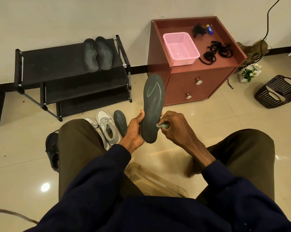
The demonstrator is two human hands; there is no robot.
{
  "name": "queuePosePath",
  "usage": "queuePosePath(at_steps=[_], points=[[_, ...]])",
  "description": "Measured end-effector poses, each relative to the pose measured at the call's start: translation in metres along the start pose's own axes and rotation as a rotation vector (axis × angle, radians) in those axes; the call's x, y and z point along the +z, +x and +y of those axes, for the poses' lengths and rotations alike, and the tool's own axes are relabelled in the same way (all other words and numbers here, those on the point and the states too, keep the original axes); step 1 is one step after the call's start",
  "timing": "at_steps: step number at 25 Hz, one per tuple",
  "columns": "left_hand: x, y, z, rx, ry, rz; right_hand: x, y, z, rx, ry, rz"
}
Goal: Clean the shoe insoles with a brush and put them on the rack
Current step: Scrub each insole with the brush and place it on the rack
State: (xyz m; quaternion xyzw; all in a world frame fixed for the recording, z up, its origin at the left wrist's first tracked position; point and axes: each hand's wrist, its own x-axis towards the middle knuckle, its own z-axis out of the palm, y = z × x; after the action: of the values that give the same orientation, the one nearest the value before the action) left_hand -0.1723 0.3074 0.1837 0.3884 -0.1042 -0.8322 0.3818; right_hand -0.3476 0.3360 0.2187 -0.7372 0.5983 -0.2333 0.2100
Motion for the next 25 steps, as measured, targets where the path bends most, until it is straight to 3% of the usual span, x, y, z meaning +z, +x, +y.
queuePosePath(at_steps=[2, 6, 8, 10, 12, 17, 22, 23, 25], points=[[0.001, 0.001, -0.002, -0.021, 0.029, 0.009, 0.005, -0.002, -0.006, -0.011, -0.039, 0.061], [0.002, 0.000, -0.005, -0.088, 0.013, -0.040, 0.007, -0.008, -0.031, -0.071, 0.222, -0.218], [0.003, -0.001, -0.006, -0.093, 0.022, -0.061, 0.004, -0.001, -0.019, -0.027, 0.195, -0.124], [0.007, -0.003, -0.006, -0.107, 0.055, -0.053, 0.003, 0.005, -0.001, 0.044, 0.016, 0.096], [0.009, -0.005, -0.005, -0.107, 0.066, -0.036, 0.007, 0.003, -0.001, 0.039, -0.080, 0.196], [0.005, -0.004, -0.005, -0.115, 0.077, -0.020, 0.009, -0.009, -0.030, -0.111, 0.183, -0.190], [0.011, -0.007, -0.007, -0.114, 0.099, -0.024, 0.004, 0.008, 0.009, 0.062, -0.107, 0.193], [0.010, -0.007, -0.007, -0.110, 0.109, -0.020, 0.007, 0.005, 0.005, 0.064, -0.070, 0.208], [0.008, -0.006, -0.007, -0.105, 0.137, 0.001, 0.014, -0.005, -0.017, -0.025, 0.085, 0.053]])
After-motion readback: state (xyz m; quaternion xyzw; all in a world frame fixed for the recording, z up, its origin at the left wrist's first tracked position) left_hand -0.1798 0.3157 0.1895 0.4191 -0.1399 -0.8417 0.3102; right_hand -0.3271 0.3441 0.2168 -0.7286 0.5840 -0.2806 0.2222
